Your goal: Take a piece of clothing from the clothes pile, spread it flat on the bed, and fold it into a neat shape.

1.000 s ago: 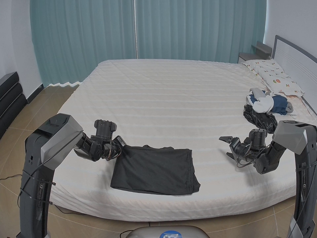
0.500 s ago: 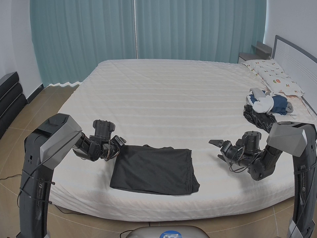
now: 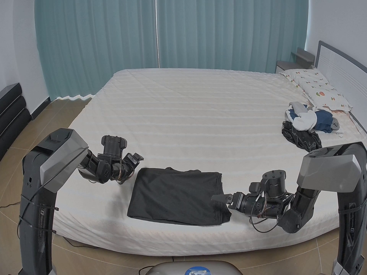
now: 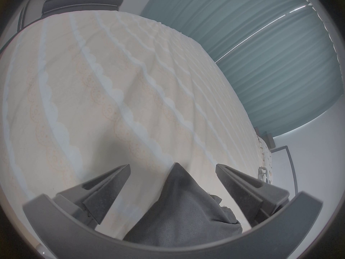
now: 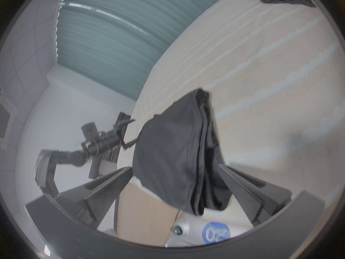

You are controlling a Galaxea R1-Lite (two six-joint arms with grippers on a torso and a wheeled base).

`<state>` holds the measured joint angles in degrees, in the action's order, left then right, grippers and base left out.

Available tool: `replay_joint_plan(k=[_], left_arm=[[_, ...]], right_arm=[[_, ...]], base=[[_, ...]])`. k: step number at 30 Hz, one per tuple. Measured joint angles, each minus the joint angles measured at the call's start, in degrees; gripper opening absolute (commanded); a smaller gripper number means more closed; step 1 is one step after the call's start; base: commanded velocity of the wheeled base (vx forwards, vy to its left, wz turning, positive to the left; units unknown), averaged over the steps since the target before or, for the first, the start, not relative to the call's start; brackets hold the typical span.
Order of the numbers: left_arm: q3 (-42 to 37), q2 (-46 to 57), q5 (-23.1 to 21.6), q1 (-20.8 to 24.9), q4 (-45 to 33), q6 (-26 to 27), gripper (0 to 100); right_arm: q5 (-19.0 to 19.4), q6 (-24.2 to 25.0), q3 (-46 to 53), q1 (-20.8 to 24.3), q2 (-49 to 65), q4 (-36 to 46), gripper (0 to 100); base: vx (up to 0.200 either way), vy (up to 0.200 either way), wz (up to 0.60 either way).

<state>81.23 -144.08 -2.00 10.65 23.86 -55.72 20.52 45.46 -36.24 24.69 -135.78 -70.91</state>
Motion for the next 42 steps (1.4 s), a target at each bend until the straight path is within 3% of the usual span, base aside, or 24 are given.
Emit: replay_joint_plan(k=[4,22,23,35,42], left_arm=[[-0.22,0.28,-0.27,-0.21,0.01,0.00,100],[-0.02,0.37,-0.21,-0.29,0.04,-0.06,100],[-0.02,0.37,-0.21,-0.29,0.04,-0.13,100],[-0.22,0.43,0.23,-0.29,1.35,-0.24,100],[-0.35,0.43,0.44,-0.29,1.95,-0.16,100]], right_arm=[[2.50,-1.78,2.86,2.07,0.72,0.00,100],[2.66,-3.18,3.34,4.96,0.28,0.90,100],[2.68,-3.21,3.25,4.96,0.17,1.06,0],[2.04,-5.32,2.56,5.24,0.61,6.02,0],[1.95,-10.62,3.69,3.67,2.07,10.13,0]], base=[[0.000,0.000,0.00],[0.000,0.000,0.00],[0.000,0.000,0.00],[0.000,0.000,0.00],[0.000,0.000,0.00]])
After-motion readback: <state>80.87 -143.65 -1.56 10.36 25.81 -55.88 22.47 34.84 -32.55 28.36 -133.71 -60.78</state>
